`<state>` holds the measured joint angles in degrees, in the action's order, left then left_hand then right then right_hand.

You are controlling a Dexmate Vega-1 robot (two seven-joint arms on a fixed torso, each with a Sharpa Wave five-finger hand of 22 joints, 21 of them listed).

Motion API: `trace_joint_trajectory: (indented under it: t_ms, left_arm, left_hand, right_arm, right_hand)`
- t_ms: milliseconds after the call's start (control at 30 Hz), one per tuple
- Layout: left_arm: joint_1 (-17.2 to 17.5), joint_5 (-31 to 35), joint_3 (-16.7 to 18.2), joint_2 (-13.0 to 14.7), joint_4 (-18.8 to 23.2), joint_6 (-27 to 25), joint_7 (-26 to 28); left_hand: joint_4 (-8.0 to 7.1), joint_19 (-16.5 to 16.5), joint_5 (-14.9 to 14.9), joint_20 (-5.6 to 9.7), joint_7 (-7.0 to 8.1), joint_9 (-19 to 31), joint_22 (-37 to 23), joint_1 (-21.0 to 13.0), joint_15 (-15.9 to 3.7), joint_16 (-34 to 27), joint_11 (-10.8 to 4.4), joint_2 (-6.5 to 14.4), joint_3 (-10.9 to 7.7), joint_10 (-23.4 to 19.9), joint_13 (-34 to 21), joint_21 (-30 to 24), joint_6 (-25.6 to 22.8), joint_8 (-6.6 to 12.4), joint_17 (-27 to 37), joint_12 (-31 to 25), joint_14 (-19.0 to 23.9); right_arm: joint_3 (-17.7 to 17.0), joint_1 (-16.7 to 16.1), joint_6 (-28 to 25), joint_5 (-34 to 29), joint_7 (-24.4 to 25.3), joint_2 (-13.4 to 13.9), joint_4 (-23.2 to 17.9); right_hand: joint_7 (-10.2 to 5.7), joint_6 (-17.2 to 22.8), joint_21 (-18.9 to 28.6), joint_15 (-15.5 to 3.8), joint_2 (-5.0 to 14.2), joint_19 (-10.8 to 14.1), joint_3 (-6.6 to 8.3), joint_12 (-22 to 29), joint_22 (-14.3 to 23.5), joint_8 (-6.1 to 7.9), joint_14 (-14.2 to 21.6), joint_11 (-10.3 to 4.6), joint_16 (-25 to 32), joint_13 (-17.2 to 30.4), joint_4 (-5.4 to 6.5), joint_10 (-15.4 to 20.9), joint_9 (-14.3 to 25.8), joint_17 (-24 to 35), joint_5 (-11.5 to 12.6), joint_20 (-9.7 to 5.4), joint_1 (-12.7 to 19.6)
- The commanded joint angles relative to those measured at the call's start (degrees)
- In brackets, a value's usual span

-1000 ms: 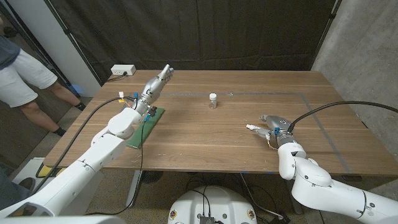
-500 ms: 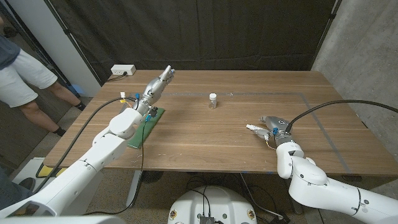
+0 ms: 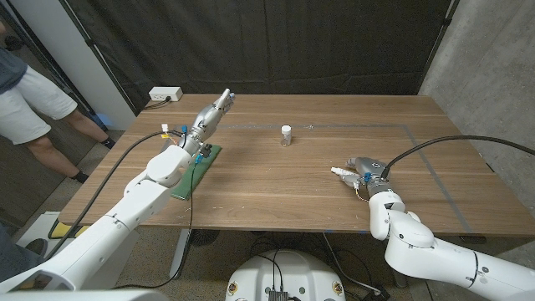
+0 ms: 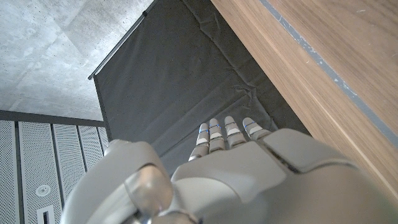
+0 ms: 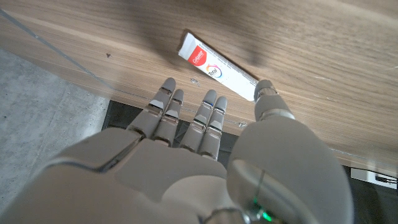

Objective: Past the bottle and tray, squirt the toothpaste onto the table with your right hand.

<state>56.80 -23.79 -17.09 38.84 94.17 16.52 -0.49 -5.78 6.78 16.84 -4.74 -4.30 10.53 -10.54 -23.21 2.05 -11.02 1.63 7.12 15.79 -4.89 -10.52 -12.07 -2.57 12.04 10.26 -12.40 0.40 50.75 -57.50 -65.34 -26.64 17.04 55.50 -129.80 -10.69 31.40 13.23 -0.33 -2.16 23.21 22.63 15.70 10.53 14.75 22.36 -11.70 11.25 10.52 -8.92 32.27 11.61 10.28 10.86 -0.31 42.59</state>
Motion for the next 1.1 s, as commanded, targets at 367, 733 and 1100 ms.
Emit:
trace_joint_trajectory:
  t_ms: [367, 733, 1100]
  left_arm:
    - [0.42, -0.22, 0.17, -0.03, -0.43, 1.20, -0.37]
    - [0.61, -0.50, 0.15, 0.06, -0.57, 0.82, -0.52]
    - [1.19, -0.45, 0.44, -0.04, 0.12, 0.17, 0.58]
  left_hand:
    - [-0.11, 0.16, -0.31, -0.51, 0.15, 0.22, -0.16, -0.21, 0.19, 0.09, -0.19, 0.17, 0.36, -0.29, -0.32, 0.19, -0.63, -0.15, 0.32, 0.22, 0.10]
    - [-0.16, 0.22, -0.42, -0.65, 0.13, 0.22, -0.17, -0.24, 0.16, 0.07, -0.30, 0.21, 0.40, -0.47, -0.32, 0.18, -0.70, -0.20, 0.32, 0.22, 0.21]
    - [-0.20, 0.39, -0.53, -0.80, 0.22, 0.22, -0.18, -0.30, 0.08, 0.10, -0.22, 0.25, 0.43, -0.36, -0.33, 0.22, -0.74, -0.25, 0.32, 0.33, 0.18]
  right_arm:
    - [0.28, -0.35, 0.61, -0.42, 1.10, -2.24, 2.37]
    - [-0.18, -0.33, 1.39, 0.02, 1.76, -2.86, 3.88]
    - [0.27, 0.39, 1.89, -1.62, 1.98, -2.71, 5.08]
  right_hand:
    - [-1.12, 2.47, 0.76, -1.25, 0.54, 2.05, 1.01, 0.59, 0.27, 0.76, 2.63, -0.22, 0.45, 0.26, -0.07, 3.01, 0.10, 0.15, 0.38, -0.46, 1.42]
    - [-1.82, 6.43, 1.53, -2.83, 1.24, 4.89, 2.12, 1.06, 0.29, 1.77, 6.50, -0.48, 0.74, 0.30, -0.19, 7.10, 0.06, 0.12, 0.55, -1.39, 3.07]
    - [-2.00, 10.42, 2.16, -4.90, 2.00, 7.35, 3.44, 1.29, 0.37, 2.71, 10.66, -0.66, 0.81, 0.32, -0.39, 11.65, 0.06, 0.03, 0.65, -2.41, 5.48]
